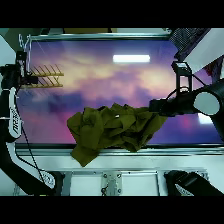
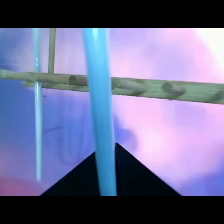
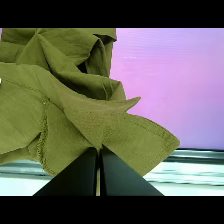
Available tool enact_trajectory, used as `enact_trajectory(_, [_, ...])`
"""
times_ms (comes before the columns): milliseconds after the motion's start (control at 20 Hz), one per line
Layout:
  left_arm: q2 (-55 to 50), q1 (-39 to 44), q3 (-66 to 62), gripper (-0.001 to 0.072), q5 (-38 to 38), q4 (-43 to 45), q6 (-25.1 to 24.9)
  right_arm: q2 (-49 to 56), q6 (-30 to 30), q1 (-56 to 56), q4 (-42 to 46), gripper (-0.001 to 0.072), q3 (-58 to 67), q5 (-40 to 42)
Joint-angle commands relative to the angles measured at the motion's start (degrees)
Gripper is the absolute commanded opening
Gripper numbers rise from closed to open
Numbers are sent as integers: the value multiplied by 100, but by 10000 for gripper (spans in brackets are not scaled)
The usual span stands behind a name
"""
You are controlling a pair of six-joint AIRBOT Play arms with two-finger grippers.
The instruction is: Fold the clothes and pants, and hang the long-sleeved shirts on hangers.
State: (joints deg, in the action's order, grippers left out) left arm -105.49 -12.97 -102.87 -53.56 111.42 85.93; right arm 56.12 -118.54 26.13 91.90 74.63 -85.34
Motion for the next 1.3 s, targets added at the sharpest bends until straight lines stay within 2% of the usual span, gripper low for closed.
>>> enact_trajectory(0, [667,385,-7,17,-413,-2,-68,0,2,2,-2,16,-2,-2])
enact_trajectory(150, [1222,802,-7,17,-970,-63,-72,0,2,2,-2,16,-2,-2])
enact_trajectory(200, [1408,966,-7,18,-1263,-66,-210,0,2,2,-2,15,-2,-4])
enact_trajectory(250, [1589,1132,-7,17,-1550,-125,-623,0,0,2,-2,15,-2,-2])
enact_trajectory(350, [1937,1386,-7,18,-2072,-765,-1856,0,0,2,-2,15,-2,-2])
enact_trajectory(500, [2382,1467,-7,18,-2723,-2533,-3733,-2,2,2,-2,16,-2,-2])
enact_trajectory(600, [2618,1338,-7,17,-3309,-3851,-4730,-2,2,2,-2,15,-2,-2])
enact_trajectory(650, [2680,1244,-7,18,-3679,-4256,-4983,-2,2,2,-2,16,-2,-2])
enact_trajectory(750, [2717,1172,-9,18,-4345,-4317,-5062,-2,2,2,0,15,-2,-4])
enact_trajectory(850, [2712,1121,35,17,-4454,-4328,-5045,-2,0,2,-2,16,-2,-2])
enact_trajectory(900, [2717,1119,133,17,-4586,-4393,-5274,-2,2,2,0,15,-2,-2])
enact_trajectory(1000, [2758,1119,535,16,-5062,-4559,-6487,-2,0,2,-2,16,-2,-2])
enact_trajectory(1150, [3036,1121,1495,16,-5071,-4715,-7158,4,2,2,-2,16,-2,-2])
enact_trajectory(1250, [3263,1121,2059,16,-5021,-4719,-7337,2,0,2,-2,16,-2,-2])
